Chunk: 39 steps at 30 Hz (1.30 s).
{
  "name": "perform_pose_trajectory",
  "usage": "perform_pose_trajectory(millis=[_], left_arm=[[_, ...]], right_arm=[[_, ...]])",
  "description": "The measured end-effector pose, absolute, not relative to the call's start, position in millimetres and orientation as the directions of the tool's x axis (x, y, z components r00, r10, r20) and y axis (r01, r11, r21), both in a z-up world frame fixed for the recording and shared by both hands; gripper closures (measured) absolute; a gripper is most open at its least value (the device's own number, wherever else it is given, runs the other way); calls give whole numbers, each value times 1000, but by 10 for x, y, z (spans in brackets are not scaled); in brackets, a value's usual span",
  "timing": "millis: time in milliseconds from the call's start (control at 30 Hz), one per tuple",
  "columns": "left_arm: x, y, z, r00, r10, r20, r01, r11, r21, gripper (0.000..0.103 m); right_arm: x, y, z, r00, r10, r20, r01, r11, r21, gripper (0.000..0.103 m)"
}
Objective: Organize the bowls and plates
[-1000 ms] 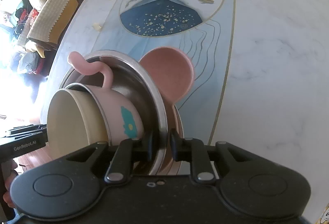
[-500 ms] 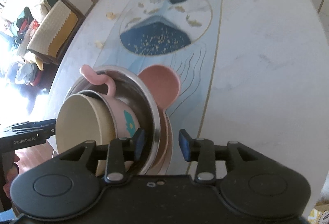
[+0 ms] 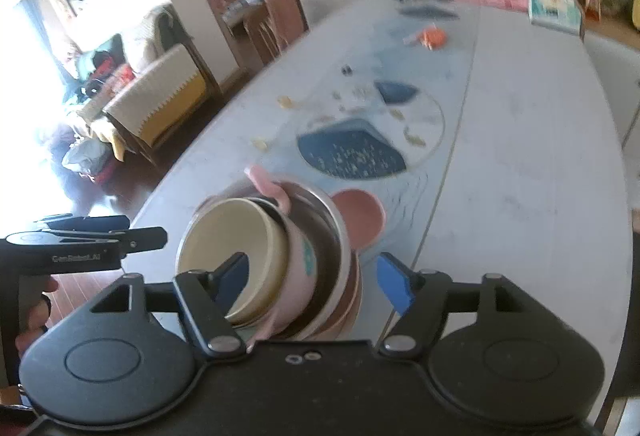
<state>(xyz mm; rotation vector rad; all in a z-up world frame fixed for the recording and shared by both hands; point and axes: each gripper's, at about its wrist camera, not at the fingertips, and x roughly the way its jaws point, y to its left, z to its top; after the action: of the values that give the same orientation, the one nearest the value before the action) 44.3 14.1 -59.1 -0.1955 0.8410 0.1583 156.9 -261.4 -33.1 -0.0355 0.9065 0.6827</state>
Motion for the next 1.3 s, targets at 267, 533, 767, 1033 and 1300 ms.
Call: perform_pose_trajectory(millis=[267, 533, 767, 1033, 1300], left_arm=[[62, -310, -418, 730, 93, -677, -219, 970, -103, 24], [-281, -668, -401, 783, 89, -616, -200, 973, -114, 22], [-532, -873, -408, 835, 95, -542, -197, 971, -133, 0], [-624, -983, -367, 851, 111, -514, -206, 969, -133, 0], [-696, -976, -345, 846, 143, -514, -254, 955, -152, 0]], right_arm=[[1158, -2862, -134, 508, 606, -612, -638, 742, 205, 12], [812, -3133, -81, 588, 631, -507, -641, 745, 184, 0], [675, -3266, -147, 609, 623, -491, -624, 758, 188, 0], [502, -3351, -182, 634, 605, -481, -606, 775, 177, 0], [426, -3401, -165, 659, 587, -471, -577, 796, 183, 0]])
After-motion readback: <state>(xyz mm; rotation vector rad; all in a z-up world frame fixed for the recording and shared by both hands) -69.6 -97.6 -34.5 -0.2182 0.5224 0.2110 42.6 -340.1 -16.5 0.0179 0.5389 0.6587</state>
